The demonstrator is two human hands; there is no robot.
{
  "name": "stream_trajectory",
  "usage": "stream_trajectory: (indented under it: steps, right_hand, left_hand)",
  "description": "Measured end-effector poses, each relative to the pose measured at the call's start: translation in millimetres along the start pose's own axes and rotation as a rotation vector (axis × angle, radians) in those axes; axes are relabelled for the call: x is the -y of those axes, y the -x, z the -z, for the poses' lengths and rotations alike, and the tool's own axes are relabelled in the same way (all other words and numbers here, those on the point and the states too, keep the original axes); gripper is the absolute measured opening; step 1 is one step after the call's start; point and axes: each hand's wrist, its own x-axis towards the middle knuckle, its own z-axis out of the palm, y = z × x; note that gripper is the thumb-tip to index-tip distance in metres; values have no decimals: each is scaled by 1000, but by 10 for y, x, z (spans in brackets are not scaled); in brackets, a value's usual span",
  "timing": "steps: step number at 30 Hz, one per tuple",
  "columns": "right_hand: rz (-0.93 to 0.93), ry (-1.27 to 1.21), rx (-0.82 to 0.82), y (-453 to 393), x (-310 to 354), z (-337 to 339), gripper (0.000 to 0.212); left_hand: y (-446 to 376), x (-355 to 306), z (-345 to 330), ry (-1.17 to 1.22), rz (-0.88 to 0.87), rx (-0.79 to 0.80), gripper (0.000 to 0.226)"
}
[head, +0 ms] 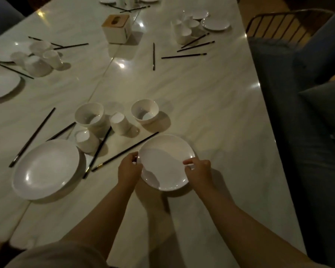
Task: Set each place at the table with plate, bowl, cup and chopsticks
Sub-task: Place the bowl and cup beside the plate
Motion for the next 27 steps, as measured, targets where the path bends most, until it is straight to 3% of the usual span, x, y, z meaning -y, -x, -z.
stream_trajectory:
  steps: [10,16,22,27]
  right_hand:
    - [32,89,77,340,-91,-131,20]
    - [-2,211,-64,288,151,-196,14]
    - [174,-21,15,-148,634,-203,17]
    - [121,-209,74,-745,1140,-302,30]
  left_hand:
    - [141,308,168,-130,-17,-65,43]
    - [40,258,242,-163,-51,-60,40]
    - [-245,-177,253,-114,-163,-73,40]
    - [-642,-531,138,138,-24,44,44]
